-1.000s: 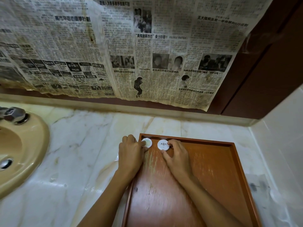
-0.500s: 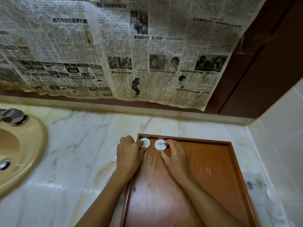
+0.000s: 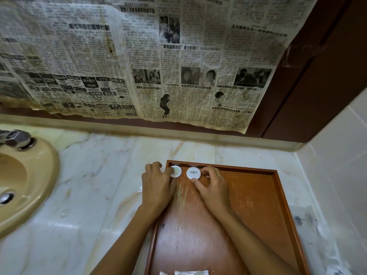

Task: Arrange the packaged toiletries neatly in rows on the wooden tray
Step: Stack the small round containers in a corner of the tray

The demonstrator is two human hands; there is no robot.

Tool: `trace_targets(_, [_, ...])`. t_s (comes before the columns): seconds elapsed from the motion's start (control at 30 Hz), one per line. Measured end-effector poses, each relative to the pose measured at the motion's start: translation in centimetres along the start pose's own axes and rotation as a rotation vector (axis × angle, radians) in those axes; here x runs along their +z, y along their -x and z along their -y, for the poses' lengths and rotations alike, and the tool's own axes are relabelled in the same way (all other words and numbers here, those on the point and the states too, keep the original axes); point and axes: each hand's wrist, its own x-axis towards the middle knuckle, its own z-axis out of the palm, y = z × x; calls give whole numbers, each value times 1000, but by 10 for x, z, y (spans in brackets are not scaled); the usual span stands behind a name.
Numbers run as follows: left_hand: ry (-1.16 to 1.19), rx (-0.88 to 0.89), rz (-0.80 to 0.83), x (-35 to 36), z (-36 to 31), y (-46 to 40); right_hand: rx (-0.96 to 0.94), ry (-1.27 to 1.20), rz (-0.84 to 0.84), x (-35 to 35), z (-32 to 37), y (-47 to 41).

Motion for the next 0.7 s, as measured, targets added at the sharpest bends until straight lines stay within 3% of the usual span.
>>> trace_targets(0.23, [-32,98,-52,-12,-20,27,87,-68,-2,-23,-8,40])
trace_targets(0.53, [99,285,85,-36,-43,122,212,-45,293,-91,11,131])
trace_targets(0.7, [266,326,260,-53,-41,179,160,149,222,-120,25,183])
